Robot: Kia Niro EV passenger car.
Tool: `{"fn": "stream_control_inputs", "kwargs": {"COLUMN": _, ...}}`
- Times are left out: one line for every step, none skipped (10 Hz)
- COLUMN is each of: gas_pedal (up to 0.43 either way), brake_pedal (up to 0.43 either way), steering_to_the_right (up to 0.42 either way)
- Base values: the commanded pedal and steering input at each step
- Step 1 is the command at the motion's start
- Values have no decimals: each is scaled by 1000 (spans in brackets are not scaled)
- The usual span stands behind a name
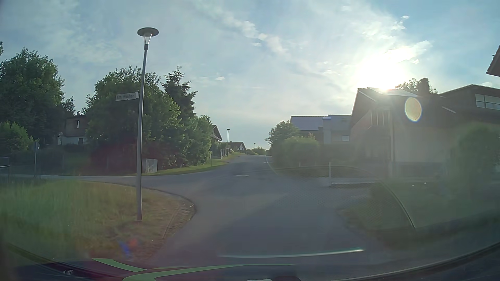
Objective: Follow the waypoints while adhering to traffic rules and regulations
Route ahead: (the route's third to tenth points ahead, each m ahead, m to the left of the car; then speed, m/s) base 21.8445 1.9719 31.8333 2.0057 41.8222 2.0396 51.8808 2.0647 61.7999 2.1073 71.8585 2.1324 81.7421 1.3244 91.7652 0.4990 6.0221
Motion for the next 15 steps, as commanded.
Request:
{"fn": "stream_control_inputs", "kwargs": {"gas_pedal": 157, "brake_pedal": 0, "steering_to_the_right": -17}}
{"fn": "stream_control_inputs", "kwargs": {"gas_pedal": 157, "brake_pedal": 0, "steering_to_the_right": -18}}
{"fn": "stream_control_inputs", "kwargs": {"gas_pedal": 157, "brake_pedal": 0, "steering_to_the_right": -20}}
{"fn": "stream_control_inputs", "kwargs": {"gas_pedal": 157, "brake_pedal": 0, "steering_to_the_right": -21}}
{"fn": "stream_control_inputs", "kwargs": {"gas_pedal": 157, "brake_pedal": 0, "steering_to_the_right": -23}}
{"fn": "stream_control_inputs", "kwargs": {"gas_pedal": 157, "brake_pedal": 0, "steering_to_the_right": -24}}
{"fn": "stream_control_inputs", "kwargs": {"gas_pedal": 157, "brake_pedal": 0, "steering_to_the_right": -25}}
{"fn": "stream_control_inputs", "kwargs": {"gas_pedal": 169, "brake_pedal": 0, "steering_to_the_right": -25}}
{"fn": "stream_control_inputs", "kwargs": {"gas_pedal": 169, "brake_pedal": 0, "steering_to_the_right": -25}}
{"fn": "stream_control_inputs", "kwargs": {"gas_pedal": 169, "brake_pedal": 0, "steering_to_the_right": -25}}
{"fn": "stream_control_inputs", "kwargs": {"gas_pedal": 177, "brake_pedal": 0, "steering_to_the_right": -25}}
{"fn": "stream_control_inputs", "kwargs": {"gas_pedal": 197, "brake_pedal": 0, "steering_to_the_right": -25}}
{"fn": "stream_control_inputs", "kwargs": {"gas_pedal": 197, "brake_pedal": 0, "steering_to_the_right": -25}}
{"fn": "stream_control_inputs", "kwargs": {"gas_pedal": 197, "brake_pedal": 0, "steering_to_the_right": -25}}
{"fn": "stream_control_inputs", "kwargs": {"gas_pedal": 197, "brake_pedal": 0, "steering_to_the_right": -24}}
